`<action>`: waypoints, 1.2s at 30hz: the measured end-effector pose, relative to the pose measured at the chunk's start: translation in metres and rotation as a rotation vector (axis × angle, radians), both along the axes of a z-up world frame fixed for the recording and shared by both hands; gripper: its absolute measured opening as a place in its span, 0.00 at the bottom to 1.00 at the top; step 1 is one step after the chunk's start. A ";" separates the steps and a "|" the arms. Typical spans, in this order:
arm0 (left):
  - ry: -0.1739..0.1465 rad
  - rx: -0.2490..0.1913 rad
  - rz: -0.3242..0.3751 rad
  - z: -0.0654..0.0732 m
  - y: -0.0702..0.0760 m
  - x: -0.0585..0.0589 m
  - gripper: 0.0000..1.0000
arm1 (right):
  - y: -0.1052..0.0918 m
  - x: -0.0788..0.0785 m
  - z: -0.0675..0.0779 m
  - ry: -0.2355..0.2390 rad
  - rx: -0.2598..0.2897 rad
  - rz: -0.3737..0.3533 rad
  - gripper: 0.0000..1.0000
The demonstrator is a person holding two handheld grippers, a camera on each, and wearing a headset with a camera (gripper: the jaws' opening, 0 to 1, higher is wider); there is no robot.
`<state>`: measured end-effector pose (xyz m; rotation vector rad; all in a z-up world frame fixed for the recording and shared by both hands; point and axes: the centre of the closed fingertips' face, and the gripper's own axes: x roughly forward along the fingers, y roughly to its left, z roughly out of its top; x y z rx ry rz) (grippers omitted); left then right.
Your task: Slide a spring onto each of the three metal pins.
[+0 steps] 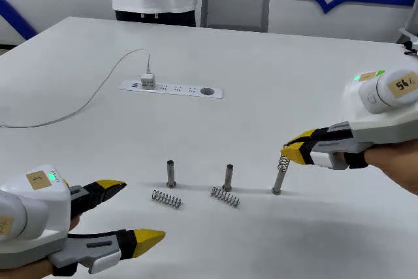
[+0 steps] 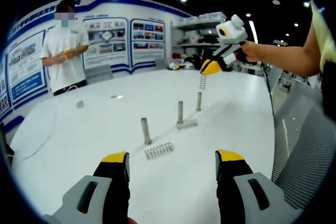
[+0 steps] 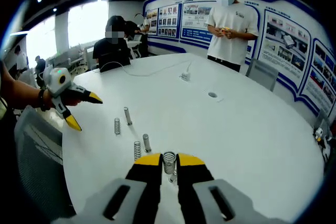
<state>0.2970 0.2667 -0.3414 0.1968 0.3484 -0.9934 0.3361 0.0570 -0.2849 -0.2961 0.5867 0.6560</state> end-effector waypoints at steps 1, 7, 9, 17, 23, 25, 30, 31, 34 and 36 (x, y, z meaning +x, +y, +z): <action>0.000 0.001 0.000 0.000 0.000 0.000 0.67 | 0.000 0.000 0.000 0.000 0.000 -0.001 0.12; 0.002 0.002 0.003 -0.001 0.001 0.001 0.67 | -0.004 0.003 -0.004 0.007 -0.004 -0.013 0.12; 0.002 0.004 0.002 -0.001 0.001 0.001 0.67 | -0.005 0.004 -0.005 0.007 -0.004 -0.015 0.12; 0.005 0.006 0.003 -0.002 0.001 0.001 0.67 | -0.008 0.007 -0.012 0.021 -0.006 -0.023 0.12; 0.008 0.006 0.003 -0.003 0.002 0.001 0.67 | -0.008 0.009 -0.016 0.029 -0.004 -0.024 0.12; 0.010 0.007 0.003 -0.003 0.002 0.001 0.67 | -0.008 0.009 -0.017 0.030 -0.002 -0.025 0.12; 0.012 0.007 0.004 -0.004 0.002 0.001 0.67 | -0.008 0.011 -0.020 0.034 -0.001 -0.027 0.12; 0.013 0.007 0.004 -0.004 0.002 0.001 0.67 | -0.009 0.011 -0.021 0.035 -0.001 -0.027 0.12; 0.014 0.008 0.003 -0.005 0.001 0.000 0.67 | -0.010 0.013 -0.020 0.031 0.016 -0.037 0.12; 0.016 0.008 0.003 -0.005 0.001 0.000 0.67 | -0.010 0.013 -0.020 0.031 0.022 -0.040 0.12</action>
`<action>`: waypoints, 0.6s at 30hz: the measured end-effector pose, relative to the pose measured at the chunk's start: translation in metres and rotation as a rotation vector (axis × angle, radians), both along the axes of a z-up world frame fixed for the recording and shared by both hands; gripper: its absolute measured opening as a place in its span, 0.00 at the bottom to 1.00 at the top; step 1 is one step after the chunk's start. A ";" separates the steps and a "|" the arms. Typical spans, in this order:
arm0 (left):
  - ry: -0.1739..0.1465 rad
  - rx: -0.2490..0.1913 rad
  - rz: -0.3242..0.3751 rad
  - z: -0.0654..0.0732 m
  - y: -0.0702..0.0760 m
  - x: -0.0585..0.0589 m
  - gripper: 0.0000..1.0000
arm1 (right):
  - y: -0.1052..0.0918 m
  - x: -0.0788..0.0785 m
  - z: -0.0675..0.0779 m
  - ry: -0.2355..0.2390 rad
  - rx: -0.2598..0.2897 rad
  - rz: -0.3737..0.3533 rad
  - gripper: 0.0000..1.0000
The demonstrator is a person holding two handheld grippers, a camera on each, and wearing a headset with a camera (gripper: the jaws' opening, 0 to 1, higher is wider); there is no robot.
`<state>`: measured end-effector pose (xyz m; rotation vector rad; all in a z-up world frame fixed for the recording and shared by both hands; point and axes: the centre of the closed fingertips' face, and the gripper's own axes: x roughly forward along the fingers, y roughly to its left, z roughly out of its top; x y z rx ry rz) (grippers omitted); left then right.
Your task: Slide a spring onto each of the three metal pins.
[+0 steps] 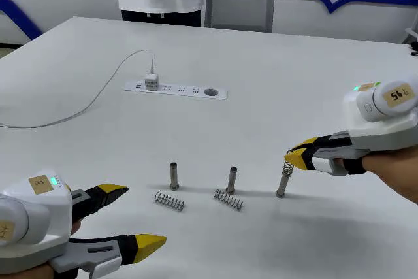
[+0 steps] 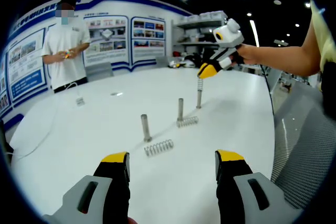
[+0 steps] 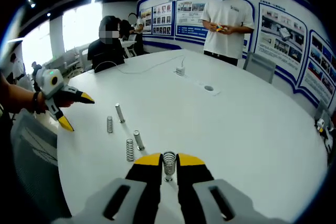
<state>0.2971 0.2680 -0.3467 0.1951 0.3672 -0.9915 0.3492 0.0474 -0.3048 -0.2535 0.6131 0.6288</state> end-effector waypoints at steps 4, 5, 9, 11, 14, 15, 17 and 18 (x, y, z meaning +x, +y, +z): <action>0.002 0.001 -0.002 -0.001 0.000 0.000 0.67 | 0.001 -0.001 0.000 -0.002 -0.011 0.007 0.12; 0.002 0.002 -0.002 -0.001 0.000 0.000 0.67 | 0.001 -0.001 0.000 -0.002 -0.012 0.007 0.12; 0.003 0.002 0.000 -0.002 0.000 0.000 0.67 | 0.000 -0.001 0.000 -0.001 -0.011 0.005 0.12; 0.003 0.002 -0.001 -0.002 0.000 0.000 0.67 | 0.000 -0.001 0.001 0.000 -0.008 0.003 0.12; 0.004 0.003 -0.001 -0.003 0.000 0.000 0.67 | 0.000 0.000 0.001 0.001 -0.007 0.001 0.12; 0.004 0.003 0.000 -0.003 0.000 0.000 0.67 | 0.000 0.000 0.001 0.000 -0.008 0.002 0.12; 0.005 0.004 0.001 -0.003 0.000 0.000 0.67 | 0.000 0.000 0.001 -0.001 -0.008 0.002 0.12; 0.004 0.004 0.001 -0.003 0.000 0.000 0.67 | 0.000 0.001 0.001 0.000 -0.006 0.001 0.12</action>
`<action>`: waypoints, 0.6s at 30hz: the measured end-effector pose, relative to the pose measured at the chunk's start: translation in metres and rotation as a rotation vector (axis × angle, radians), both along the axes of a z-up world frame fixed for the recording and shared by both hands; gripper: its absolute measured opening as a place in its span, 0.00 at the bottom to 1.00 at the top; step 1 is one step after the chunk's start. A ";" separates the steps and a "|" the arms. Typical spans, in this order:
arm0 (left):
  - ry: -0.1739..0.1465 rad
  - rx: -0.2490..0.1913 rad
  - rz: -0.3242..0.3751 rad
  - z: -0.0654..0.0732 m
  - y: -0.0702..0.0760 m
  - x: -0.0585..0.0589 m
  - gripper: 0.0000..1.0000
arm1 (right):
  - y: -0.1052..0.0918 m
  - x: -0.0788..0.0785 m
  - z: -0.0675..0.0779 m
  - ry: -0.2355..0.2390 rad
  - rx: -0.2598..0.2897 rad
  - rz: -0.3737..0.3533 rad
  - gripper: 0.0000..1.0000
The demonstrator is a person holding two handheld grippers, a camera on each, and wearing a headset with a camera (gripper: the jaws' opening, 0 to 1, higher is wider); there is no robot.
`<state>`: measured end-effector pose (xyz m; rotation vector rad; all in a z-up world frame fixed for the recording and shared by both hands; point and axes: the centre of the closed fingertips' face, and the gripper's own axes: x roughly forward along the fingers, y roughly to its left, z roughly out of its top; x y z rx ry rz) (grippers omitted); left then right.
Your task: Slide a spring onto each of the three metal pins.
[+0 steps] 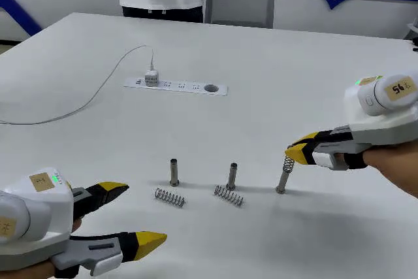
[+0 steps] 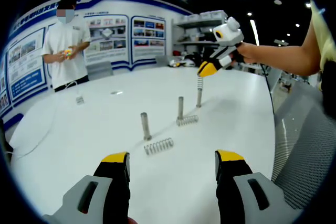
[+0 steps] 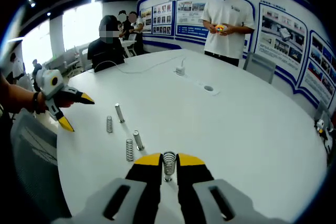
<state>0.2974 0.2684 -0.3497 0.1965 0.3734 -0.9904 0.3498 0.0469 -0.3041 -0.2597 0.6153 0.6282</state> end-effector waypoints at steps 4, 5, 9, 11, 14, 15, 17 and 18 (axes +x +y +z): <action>-0.001 -0.001 0.001 0.000 0.000 0.000 0.67 | 0.000 0.000 -0.003 0.005 -0.001 -0.002 0.12; 0.000 -0.001 0.001 0.000 0.000 0.000 0.67 | 0.000 0.000 -0.003 0.006 -0.001 -0.002 0.12; 0.000 0.000 0.003 0.000 0.001 0.000 0.67 | 0.000 0.000 -0.006 0.010 0.000 -0.003 0.12; 0.001 0.001 0.004 0.000 0.001 0.000 0.67 | 0.000 0.001 -0.008 0.012 0.000 -0.003 0.12; 0.001 0.000 0.004 0.000 0.001 0.000 0.67 | 0.000 0.001 -0.013 0.017 -0.002 -0.003 0.12; 0.001 0.000 0.004 -0.001 0.001 0.000 0.67 | 0.000 0.001 -0.015 0.021 -0.002 -0.005 0.12; 0.001 0.000 0.005 0.000 0.001 0.000 0.67 | 0.000 0.001 -0.017 0.024 0.001 -0.007 0.12; 0.000 0.000 0.004 0.000 0.001 0.000 0.67 | 0.000 0.001 -0.018 0.025 0.000 -0.008 0.12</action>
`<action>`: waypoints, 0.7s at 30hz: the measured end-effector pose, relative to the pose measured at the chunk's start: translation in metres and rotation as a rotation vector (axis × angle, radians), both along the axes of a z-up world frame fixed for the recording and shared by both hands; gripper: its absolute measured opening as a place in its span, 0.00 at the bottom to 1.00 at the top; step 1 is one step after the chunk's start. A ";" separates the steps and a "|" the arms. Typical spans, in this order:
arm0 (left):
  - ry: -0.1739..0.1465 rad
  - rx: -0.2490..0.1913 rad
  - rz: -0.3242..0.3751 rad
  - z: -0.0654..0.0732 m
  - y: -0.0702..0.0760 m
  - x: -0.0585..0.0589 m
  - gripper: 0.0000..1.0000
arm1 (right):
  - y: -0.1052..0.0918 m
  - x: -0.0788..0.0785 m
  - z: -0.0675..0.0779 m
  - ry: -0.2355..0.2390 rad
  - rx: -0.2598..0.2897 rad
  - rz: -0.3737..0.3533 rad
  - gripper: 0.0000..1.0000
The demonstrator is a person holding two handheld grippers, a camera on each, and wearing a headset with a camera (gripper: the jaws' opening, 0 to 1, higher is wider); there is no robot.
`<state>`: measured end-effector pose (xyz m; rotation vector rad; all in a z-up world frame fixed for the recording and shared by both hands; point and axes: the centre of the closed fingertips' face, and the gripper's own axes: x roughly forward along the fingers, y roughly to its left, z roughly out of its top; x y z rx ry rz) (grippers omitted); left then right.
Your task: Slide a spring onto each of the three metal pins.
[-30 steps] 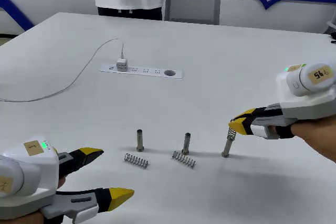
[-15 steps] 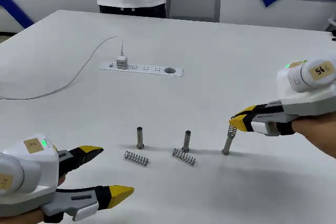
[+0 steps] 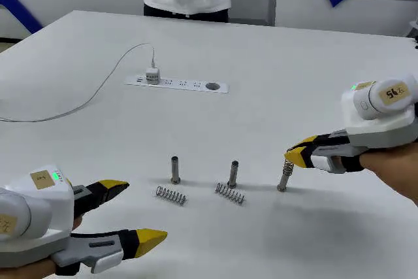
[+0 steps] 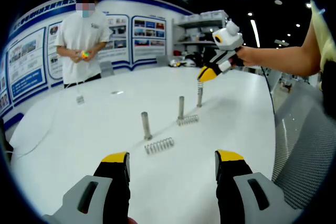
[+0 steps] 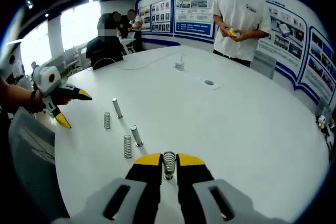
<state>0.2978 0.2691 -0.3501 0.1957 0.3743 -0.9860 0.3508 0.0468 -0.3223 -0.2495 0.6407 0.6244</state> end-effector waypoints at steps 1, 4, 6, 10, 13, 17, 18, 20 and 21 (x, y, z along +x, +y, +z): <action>0.000 0.000 0.000 0.000 0.000 0.000 0.67 | 0.000 0.000 -0.001 0.000 0.000 -0.001 0.12; 0.000 0.001 0.002 0.000 0.001 0.000 0.67 | 0.000 -0.001 -0.005 0.004 -0.001 -0.001 0.12; 0.001 0.000 0.002 0.000 0.001 0.000 0.67 | 0.001 -0.001 -0.007 0.005 -0.002 -0.002 0.12; 0.001 0.001 0.000 0.000 0.000 0.000 0.67 | 0.001 -0.001 -0.013 0.014 -0.011 -0.001 0.12; 0.002 0.000 0.001 0.000 0.000 0.000 0.67 | 0.000 0.001 -0.017 0.017 -0.016 -0.002 0.12; 0.003 0.001 0.001 -0.001 0.000 0.000 0.67 | -0.001 0.001 -0.021 0.026 -0.016 -0.006 0.12; 0.002 0.002 0.001 -0.001 0.000 0.000 0.67 | 0.000 0.001 -0.022 0.027 -0.016 -0.006 0.12; 0.003 0.002 0.000 -0.001 0.000 0.000 0.67 | 0.000 0.001 -0.025 0.033 -0.017 -0.007 0.12; 0.003 0.001 0.000 -0.001 0.000 0.000 0.67 | -0.001 0.001 -0.026 0.035 -0.019 -0.008 0.12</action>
